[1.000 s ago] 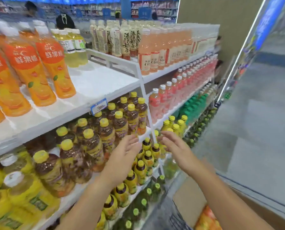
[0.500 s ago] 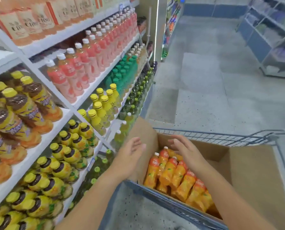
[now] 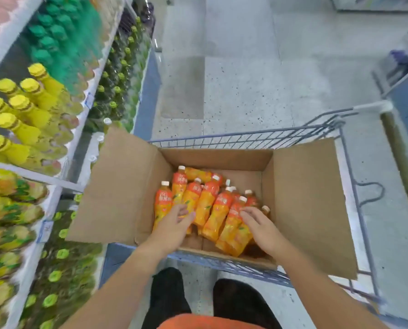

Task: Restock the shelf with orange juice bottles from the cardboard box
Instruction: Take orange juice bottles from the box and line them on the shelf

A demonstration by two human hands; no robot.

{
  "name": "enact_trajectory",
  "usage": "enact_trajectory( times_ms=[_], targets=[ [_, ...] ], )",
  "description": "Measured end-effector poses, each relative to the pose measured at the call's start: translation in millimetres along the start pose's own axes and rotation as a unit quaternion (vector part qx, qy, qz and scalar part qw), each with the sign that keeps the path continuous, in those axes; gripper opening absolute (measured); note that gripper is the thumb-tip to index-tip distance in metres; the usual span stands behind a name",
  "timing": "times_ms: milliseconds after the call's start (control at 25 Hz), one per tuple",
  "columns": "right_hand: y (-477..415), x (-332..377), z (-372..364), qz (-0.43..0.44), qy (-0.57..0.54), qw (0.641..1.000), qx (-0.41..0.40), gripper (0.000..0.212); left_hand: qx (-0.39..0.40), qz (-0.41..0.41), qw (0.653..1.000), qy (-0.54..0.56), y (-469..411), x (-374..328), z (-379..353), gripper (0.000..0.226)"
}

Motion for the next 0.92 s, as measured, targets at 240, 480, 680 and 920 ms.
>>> enact_trajectory(
  times_ms=[240,480,680,920],
  targets=[
    [-17,-91,-1,-0.147,0.004,0.986,-0.077,0.046,0.059,0.069,0.986,-0.143,-97,35,-47,0.061],
    [-25,-154,-8,-0.272,-0.027,0.955,-0.110,0.064,0.097,0.073,0.964,-0.238,-151,50,-100,0.059],
    [-49,-175,-13,-0.285,-0.083,0.943,-0.153,0.051,0.057,0.023,0.972,-0.229,-184,43,-127,0.044],
    [-68,-208,-36,-0.300,-0.287,0.889,-0.194,0.061,0.058,0.077,0.959,-0.266,-222,62,-148,0.048]
  ],
)
Point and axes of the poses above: each hand's wrist, its own y-axis away from the middle knuckle, its own z-axis out of the back of the hand, x = y × z, the point moved 10 cm from there along -y, towards the middle knuckle, and after that the axes turned 8 degrees about z, right-handed, at the moved point
